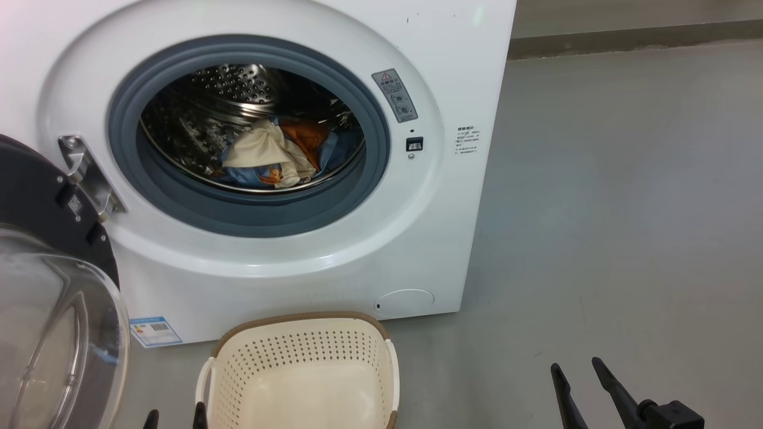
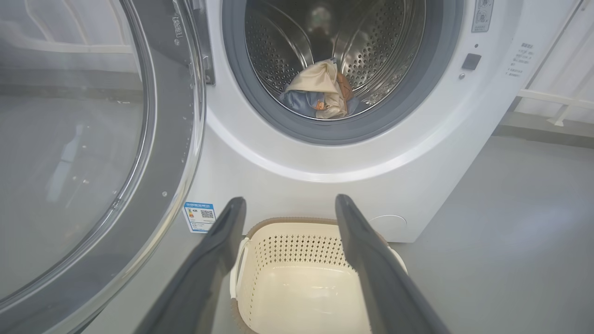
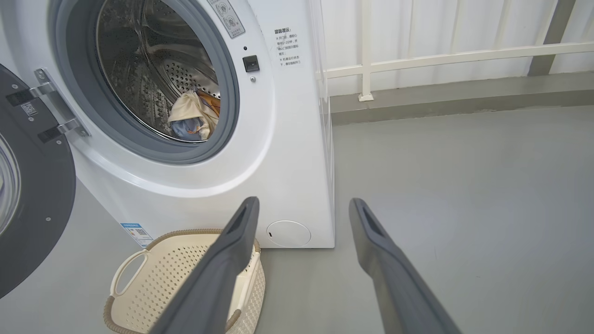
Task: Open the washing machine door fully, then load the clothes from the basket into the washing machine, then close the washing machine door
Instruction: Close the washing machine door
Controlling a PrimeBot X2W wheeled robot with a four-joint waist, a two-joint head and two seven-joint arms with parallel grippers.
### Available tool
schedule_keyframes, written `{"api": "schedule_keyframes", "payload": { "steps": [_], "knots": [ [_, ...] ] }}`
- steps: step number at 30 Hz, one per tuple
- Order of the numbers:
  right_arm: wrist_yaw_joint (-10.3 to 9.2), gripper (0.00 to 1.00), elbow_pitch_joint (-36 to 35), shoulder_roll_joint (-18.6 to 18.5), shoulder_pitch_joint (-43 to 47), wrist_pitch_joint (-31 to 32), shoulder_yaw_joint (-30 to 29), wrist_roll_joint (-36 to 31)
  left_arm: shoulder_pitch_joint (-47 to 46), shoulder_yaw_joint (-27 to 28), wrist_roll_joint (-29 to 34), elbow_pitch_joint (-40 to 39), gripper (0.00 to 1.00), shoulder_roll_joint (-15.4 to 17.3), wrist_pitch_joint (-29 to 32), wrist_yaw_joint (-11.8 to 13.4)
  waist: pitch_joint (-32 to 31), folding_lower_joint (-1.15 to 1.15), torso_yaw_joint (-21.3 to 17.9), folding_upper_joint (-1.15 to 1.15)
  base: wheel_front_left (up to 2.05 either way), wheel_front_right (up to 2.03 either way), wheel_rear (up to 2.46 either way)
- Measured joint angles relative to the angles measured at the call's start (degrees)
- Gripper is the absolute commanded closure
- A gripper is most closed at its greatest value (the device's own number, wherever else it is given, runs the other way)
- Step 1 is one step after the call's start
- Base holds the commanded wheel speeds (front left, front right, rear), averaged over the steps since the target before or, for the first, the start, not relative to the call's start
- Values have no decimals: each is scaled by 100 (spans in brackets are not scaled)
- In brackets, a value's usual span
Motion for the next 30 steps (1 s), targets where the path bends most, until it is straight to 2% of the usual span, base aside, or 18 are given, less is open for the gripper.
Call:
{"api": "schedule_keyframes", "payload": {
  "steps": [15, 20, 30],
  "knots": [
    [0, 0, 2, 0, -1, 0, 14, 0, -1, -13, 0, 1, 0, 0, 0, 16, 25, 0, -25, 0, 0, 0, 0],
    [0, 0, 3, 0, -1, 0, 16, 0, -1, 13, 2, 2, 0, 1, 0, 127, 25, 0, -25, 0, -17, 17, 0],
    [0, 0, 7, 0, -2, 0, 19, 0, -3, -5, 2, 8, 0, 1, 0, 167, 27, 0, -38, 0, -116, 116, 0]
  ]
}}
